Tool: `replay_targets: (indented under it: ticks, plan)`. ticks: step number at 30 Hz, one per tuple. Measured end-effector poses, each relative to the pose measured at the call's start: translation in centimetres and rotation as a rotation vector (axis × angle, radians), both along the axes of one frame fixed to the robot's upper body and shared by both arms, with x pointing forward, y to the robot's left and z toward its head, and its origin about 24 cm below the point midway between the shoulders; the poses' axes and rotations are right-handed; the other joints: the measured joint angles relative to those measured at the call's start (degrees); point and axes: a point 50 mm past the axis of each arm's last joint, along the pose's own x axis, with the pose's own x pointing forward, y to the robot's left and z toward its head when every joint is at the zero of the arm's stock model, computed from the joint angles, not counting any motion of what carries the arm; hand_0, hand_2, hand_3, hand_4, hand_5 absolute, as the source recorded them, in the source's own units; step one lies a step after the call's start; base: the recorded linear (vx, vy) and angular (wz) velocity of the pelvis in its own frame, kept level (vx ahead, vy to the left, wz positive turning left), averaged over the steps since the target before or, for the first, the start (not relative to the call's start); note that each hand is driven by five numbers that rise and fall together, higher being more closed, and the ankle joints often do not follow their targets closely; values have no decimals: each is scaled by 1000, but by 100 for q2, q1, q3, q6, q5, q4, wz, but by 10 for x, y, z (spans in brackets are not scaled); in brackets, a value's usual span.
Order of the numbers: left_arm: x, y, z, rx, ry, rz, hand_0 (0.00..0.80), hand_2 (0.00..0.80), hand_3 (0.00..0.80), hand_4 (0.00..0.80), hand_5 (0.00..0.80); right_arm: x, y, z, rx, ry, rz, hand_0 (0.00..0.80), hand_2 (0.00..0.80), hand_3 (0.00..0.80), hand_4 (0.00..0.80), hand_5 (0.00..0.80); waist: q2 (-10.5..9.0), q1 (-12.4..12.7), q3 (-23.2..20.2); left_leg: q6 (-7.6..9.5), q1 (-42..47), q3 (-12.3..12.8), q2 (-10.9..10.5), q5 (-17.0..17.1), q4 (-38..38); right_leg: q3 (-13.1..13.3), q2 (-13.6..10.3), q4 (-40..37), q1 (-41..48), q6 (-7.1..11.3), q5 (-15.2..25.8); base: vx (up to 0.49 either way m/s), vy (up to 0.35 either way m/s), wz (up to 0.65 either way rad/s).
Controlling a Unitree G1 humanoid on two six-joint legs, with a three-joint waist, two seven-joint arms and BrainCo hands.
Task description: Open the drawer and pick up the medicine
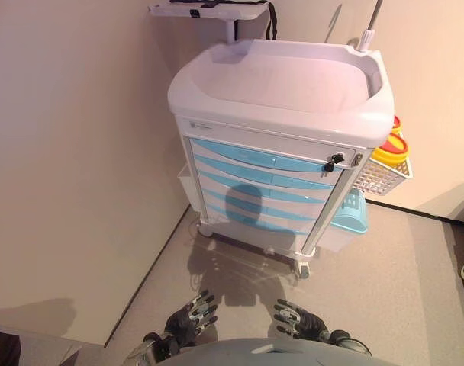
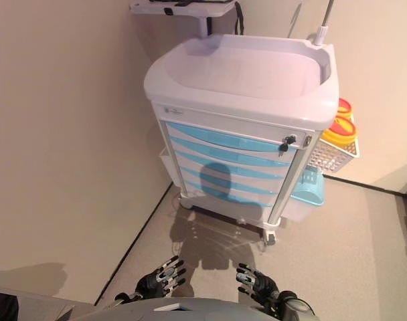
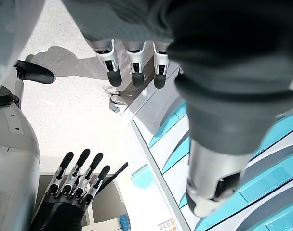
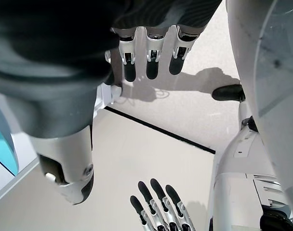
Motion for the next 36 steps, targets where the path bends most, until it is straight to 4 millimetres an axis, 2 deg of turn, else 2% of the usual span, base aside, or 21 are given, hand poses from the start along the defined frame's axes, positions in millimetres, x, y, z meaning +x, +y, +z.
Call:
replay_targets:
  ticks: [7, 17, 24, 36]
  plan:
    - [-2, -4, 1, -69, 8, -23, 0, 0, 0, 0, 0, 0, 0, 0, 2, -1, 0, 0, 0, 0, 0, 0, 3, 0, 20, 0, 0, 0, 0, 0, -2, 0, 0, 0, 0, 1, -1, 0, 0, 0]
    - [4, 1, 2, 4, -44, 9, 0, 0, 0, 0, 0, 0, 0, 0, 2, -2, 0, 0, 0, 0, 0, 0, -8, 1, 43, 0, 0, -1, 0, 0, -1, 0, 0, 0, 1, -2, 1, 0, 0, 0]
    - [4, 1, 3, -4, -50, 4, 0, 0, 0, 0, 0, 0, 0, 0, 2, -2, 0, 0, 0, 0, 0, 0, -12, 2, 46, 0, 0, -2, 0, 0, 0, 0, 0, 0, 1, -2, 1, 0, 0, 0]
    - [-3, -5, 0, -98, 44, 19, 0, 0, 0, 0, 0, 0, 0, 0, 5, -2, 0, 0, 0, 0, 0, 0, -22, 1, 52, 0, 1, -1, 0, 0, -1, 0, 0, 0, 2, 1, -1, 10, 0, 0]
